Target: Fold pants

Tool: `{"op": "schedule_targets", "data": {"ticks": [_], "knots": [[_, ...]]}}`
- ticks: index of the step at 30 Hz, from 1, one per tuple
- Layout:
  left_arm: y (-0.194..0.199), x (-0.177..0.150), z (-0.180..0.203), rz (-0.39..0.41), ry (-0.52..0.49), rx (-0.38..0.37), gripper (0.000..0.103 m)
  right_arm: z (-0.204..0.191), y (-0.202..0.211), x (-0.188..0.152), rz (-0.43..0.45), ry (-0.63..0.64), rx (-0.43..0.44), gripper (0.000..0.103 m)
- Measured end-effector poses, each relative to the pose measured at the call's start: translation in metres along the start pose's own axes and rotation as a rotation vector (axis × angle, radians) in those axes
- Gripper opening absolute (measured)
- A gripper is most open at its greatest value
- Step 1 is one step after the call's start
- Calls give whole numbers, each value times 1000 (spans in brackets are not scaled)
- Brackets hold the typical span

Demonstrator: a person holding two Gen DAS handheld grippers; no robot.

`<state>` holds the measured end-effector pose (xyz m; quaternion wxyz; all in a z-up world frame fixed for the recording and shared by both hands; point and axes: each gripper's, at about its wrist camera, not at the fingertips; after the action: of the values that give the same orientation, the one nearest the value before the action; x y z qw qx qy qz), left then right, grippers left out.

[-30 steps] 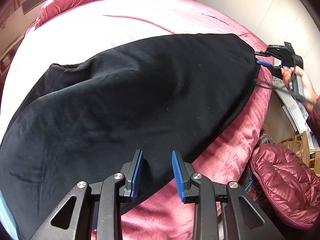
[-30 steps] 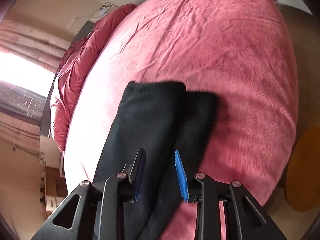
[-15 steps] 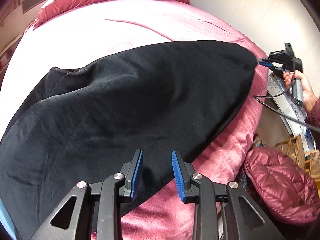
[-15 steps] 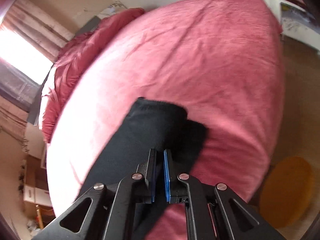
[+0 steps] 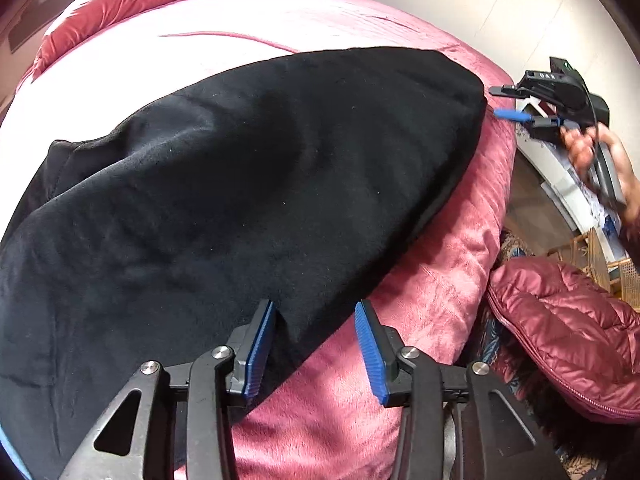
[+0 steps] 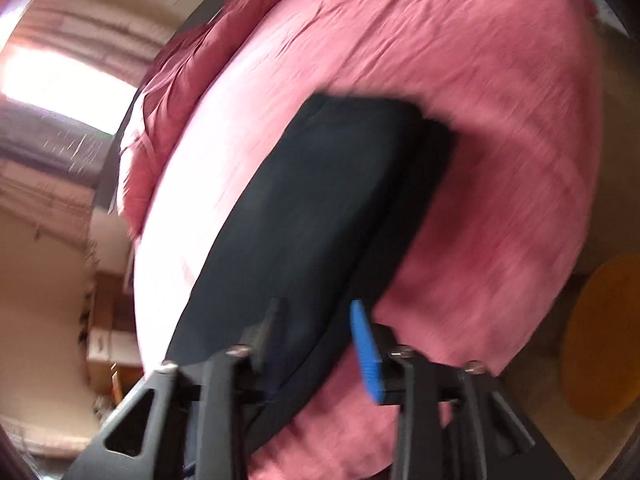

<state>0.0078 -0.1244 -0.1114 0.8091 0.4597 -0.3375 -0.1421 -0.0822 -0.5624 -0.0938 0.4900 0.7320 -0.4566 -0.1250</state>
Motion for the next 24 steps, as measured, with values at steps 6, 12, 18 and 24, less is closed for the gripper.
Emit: {"op": "schedule_targets", "data": {"ticks": [6,12,18,24], "knots": [[11,-4,-19,51,58,-21,19,-32,-41,-34,-113,36,57,40],[24,-7,-26,81,53,-24,6,-52,-63,-54,-134,34,4,9],[61,-14,-27,159,44,-112,6,-67,-29,-53,-53,118,0,7],[47,-20,-35,82,69,-125,6,-62,-50,-55,-118,121,-59,8]]}}
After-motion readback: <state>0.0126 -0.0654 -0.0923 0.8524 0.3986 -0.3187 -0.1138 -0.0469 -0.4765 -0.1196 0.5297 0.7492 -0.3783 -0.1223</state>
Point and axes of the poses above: each gripper's, at about its wrist camera, not at the fingertips, and y roughly against the way its jaws point, z to its right, x to its top, and after that the axes turned 12 degrees about -x, right-handed
